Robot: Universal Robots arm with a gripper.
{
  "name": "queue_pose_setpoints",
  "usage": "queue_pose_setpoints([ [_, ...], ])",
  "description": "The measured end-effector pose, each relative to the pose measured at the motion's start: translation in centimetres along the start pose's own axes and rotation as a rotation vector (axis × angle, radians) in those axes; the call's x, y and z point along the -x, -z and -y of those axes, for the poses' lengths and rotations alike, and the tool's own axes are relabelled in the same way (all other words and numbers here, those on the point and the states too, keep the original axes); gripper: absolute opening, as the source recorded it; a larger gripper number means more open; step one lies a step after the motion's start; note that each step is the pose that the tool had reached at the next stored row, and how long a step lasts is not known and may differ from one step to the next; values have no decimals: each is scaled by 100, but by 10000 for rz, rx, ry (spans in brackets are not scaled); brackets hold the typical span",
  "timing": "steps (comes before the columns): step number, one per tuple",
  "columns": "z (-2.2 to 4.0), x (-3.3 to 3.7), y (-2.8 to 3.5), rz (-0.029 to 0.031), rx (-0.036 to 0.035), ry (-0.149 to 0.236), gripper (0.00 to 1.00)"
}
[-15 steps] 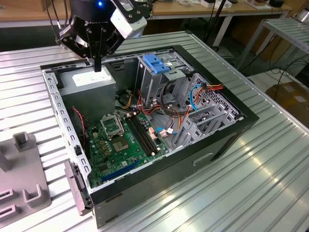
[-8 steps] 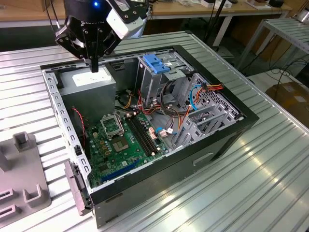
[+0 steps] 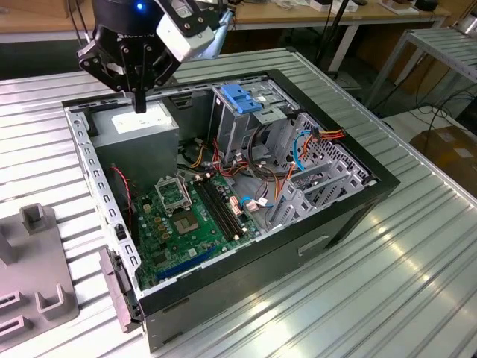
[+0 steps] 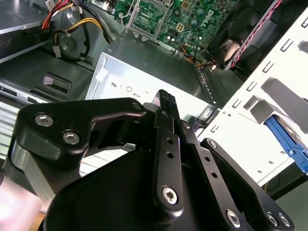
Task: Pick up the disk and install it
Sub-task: 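Reach for the disk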
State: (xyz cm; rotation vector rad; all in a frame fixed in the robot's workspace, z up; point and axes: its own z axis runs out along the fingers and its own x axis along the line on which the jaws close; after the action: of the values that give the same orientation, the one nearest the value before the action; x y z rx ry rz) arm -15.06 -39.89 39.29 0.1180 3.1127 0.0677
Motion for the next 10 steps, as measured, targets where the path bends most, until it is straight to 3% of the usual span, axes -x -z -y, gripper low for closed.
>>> queue_pose_setpoints([
  [10, 8, -108, 1, -1, 0, 0, 10],
])
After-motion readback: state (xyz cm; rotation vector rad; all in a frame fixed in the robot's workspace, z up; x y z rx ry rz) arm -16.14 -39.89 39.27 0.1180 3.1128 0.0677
